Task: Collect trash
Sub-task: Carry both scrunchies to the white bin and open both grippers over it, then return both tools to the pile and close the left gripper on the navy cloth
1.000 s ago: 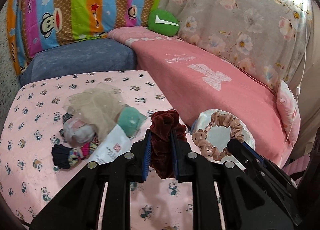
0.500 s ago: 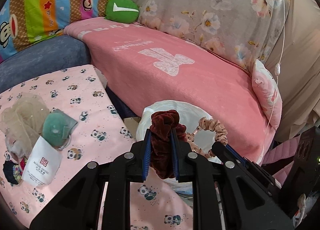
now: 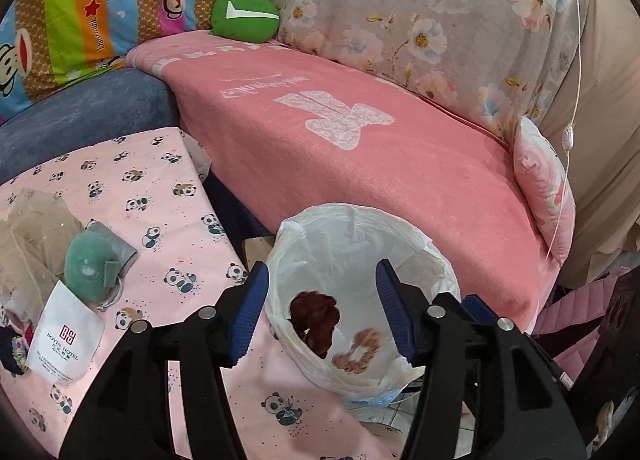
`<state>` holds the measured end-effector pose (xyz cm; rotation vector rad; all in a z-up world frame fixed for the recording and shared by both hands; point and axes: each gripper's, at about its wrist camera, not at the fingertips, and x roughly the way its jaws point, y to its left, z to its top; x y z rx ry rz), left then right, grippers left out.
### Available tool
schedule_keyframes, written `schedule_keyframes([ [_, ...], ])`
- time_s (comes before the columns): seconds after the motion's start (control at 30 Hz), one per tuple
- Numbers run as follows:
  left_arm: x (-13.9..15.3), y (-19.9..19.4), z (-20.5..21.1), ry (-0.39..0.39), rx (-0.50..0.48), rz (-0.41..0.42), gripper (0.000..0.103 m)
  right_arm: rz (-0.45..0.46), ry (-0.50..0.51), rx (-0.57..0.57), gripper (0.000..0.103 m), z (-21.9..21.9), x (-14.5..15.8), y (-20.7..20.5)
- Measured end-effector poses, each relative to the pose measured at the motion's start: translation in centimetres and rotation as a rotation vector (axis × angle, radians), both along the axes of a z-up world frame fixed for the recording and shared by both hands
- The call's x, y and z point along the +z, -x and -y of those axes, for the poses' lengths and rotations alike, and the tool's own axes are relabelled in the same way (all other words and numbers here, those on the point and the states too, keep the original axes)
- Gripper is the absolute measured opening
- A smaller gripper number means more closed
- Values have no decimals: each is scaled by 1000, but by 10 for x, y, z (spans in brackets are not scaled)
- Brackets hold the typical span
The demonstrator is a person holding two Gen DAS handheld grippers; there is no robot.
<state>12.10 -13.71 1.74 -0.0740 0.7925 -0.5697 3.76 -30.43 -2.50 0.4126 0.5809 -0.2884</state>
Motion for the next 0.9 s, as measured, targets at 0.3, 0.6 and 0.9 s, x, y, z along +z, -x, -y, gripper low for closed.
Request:
schedule_keyframes([
  [0.3, -4, 5, -36, -1, 80, -15, 58, -6, 5, 33, 58, -25, 3, 4],
  [0.6, -2, 15, -77, 5, 146, -11, 67, -10, 25, 97, 63, -68, 8, 7],
  [0.9, -2, 19, -130, 36, 239, -24, 68, -15, 41, 166, 68, -109, 15, 6],
])
